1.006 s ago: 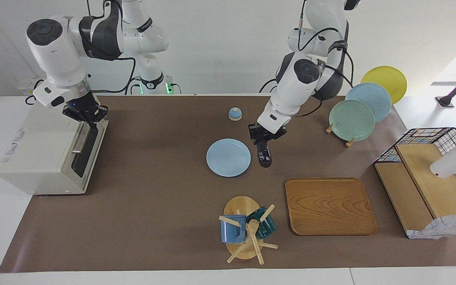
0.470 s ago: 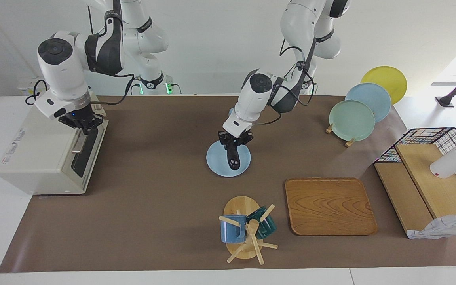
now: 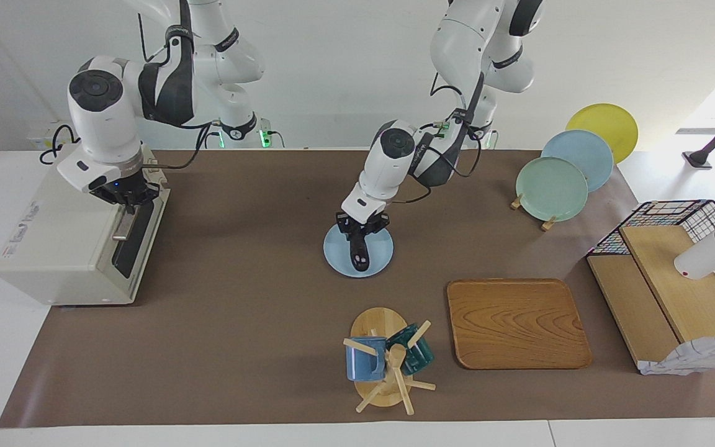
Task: Put eggplant into oven
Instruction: 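Release the eggplant onto the plate while the right gripper opens the oven door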
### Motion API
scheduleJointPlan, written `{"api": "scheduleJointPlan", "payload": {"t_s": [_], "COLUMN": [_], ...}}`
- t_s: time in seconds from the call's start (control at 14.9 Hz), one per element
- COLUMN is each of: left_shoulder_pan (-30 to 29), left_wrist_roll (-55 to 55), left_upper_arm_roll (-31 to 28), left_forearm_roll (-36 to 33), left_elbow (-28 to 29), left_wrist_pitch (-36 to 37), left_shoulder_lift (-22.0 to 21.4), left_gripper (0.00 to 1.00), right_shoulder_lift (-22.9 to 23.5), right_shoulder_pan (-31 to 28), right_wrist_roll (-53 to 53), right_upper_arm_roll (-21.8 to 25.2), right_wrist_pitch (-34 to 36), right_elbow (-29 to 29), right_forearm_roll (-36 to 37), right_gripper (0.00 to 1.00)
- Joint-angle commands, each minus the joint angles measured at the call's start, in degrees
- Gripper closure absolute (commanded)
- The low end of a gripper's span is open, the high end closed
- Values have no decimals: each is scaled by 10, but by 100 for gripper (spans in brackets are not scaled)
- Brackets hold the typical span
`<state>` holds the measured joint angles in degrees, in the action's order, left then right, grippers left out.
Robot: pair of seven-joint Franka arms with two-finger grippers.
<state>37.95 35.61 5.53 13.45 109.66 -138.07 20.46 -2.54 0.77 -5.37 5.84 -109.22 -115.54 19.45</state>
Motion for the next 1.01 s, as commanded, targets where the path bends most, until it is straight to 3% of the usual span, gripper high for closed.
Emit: {"api": "scheduleJointPlan", "payload": {"t_s": [0.0,0.07,0.13,0.2,0.54,0.74,0.94], "left_shoulder_pan": [12,12,12,12,-20,-101,-179], "left_wrist_roll": [-3,-4,-4,-4,-28,-85,-147], "left_upper_arm_roll": [-11,-11,-11,-11,-20,-20,-21], "left_forearm_roll": [9,8,7,5,4,4,-31], "left_elbow": [23,23,23,22,8,-39,-113], "left_wrist_pitch": [-20,-20,-19,-14,51,171,282], "left_shoulder_lift": [-10,-10,-10,-10,-53,-92,-95], "left_gripper": [100,89,41,0,0,0,0], "right_shoulder_lift": [-3,-2,-1,3,4,4,4], "right_shoulder_pan": [-14,-14,-13,-11,-9,0,13], "right_wrist_roll": [-27,-29,-27,-24,-13,-4,0], "right_upper_arm_roll": [-3,-3,-4,-4,-4,-5,-5], "right_wrist_pitch": [-19,-19,-20,-25,-69,-89,-102], "right_elbow": [-20,-21,-22,-23,-53,-64,-68], "right_forearm_roll": [11,11,11,11,2,1,-21], "right_gripper": [100,100,100,100,100,100,100]}}
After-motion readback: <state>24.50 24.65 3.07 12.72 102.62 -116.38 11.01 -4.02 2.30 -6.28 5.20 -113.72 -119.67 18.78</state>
